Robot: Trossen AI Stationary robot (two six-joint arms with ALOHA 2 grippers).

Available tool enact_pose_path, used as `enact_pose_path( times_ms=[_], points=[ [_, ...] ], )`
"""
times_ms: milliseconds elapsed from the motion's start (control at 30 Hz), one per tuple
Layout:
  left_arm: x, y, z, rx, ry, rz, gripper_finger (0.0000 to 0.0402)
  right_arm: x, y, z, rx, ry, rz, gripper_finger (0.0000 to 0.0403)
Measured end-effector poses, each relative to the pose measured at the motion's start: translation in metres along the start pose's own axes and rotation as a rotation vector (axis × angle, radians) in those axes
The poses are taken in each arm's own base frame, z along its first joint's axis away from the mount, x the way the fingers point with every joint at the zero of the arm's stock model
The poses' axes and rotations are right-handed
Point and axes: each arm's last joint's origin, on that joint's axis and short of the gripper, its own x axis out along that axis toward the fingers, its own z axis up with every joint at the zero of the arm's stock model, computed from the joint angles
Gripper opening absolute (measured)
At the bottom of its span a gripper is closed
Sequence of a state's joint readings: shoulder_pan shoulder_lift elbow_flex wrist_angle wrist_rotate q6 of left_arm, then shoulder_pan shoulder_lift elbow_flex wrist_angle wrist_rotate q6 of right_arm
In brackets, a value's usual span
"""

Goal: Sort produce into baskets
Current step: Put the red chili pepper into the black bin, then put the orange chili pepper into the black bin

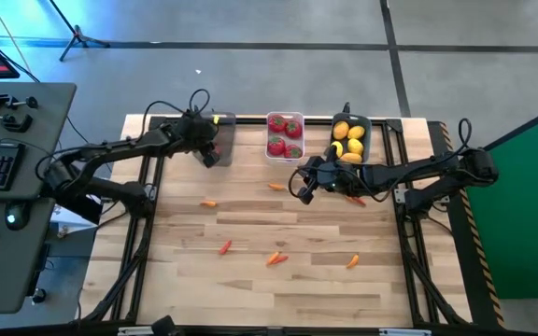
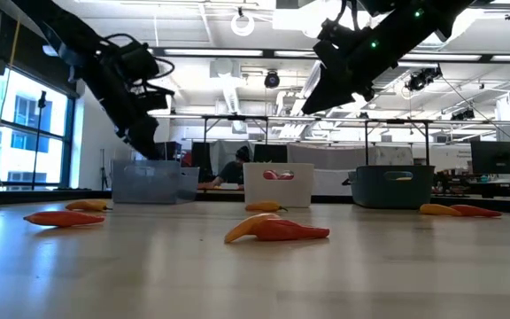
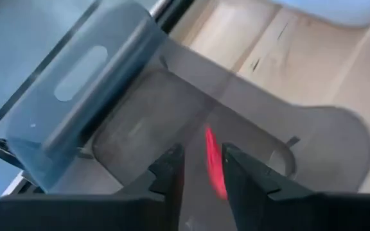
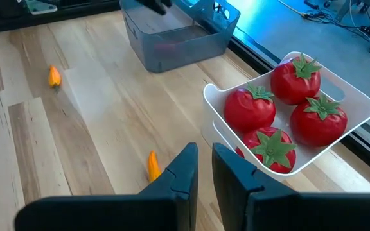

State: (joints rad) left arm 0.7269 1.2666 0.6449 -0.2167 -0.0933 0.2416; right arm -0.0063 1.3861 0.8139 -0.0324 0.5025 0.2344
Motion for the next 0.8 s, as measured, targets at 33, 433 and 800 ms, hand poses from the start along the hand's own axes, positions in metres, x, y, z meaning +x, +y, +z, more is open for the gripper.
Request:
enact_pose_path(
  times_ms=[33,433,800],
  points=[
    [0.003,0.000,-0.001,0.009,0.010,-0.003,0.0099,0.000,0.000,0.000,-0.001,0.000,0.000,0.0034],
    [-0.022,-0.013,0.017,0.025,-0.248,-0.065,0.0006,0.005,0.029,-0.010,-0.134,0.031,0.320,0.0065],
    [-0.075,-0.053,0.010,0.020,-0.494,-0.253,0.0001,0.018,0.092,-0.056,-0.268,0.118,0.646,0.0160]
  ],
)
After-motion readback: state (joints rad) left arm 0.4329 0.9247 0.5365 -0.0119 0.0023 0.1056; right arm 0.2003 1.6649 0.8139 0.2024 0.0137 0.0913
